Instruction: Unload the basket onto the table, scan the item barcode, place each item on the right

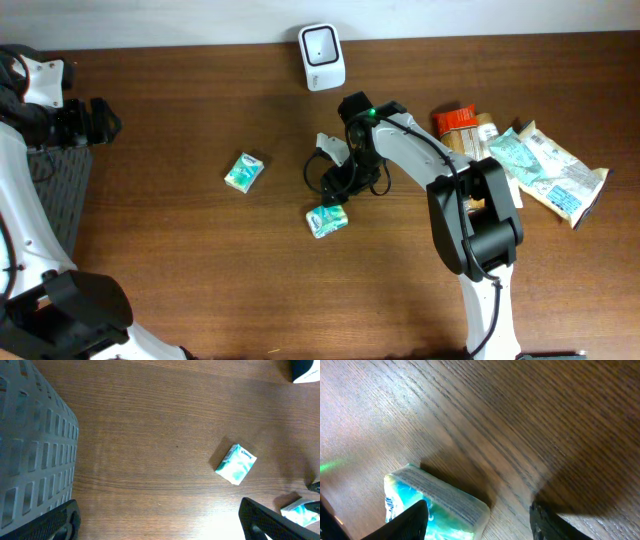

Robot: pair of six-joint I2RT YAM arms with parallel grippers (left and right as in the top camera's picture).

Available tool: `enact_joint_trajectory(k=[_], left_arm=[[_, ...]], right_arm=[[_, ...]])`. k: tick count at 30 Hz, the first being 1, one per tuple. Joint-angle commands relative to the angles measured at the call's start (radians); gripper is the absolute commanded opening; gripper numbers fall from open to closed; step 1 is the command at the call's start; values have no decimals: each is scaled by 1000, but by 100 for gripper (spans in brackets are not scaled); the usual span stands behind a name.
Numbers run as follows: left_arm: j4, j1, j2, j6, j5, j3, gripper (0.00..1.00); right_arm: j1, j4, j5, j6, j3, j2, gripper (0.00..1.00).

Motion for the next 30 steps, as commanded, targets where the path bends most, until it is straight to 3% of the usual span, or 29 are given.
enact_joint_trajectory(k=[1, 11, 20, 30], left_arm=[[0, 2, 4, -10, 0, 0, 99], [0, 2, 4, -10, 0, 0, 99], [0, 2, 4, -10, 0, 0, 99], [0, 2, 4, -10, 0, 0, 99]], right_arm=[[4, -29, -10, -9, -13, 14, 64], [4, -180, -10, 39, -13, 14, 57], [31, -190, -69, 373, -13, 14, 59], [146, -163, -66, 397, -13, 14, 57]])
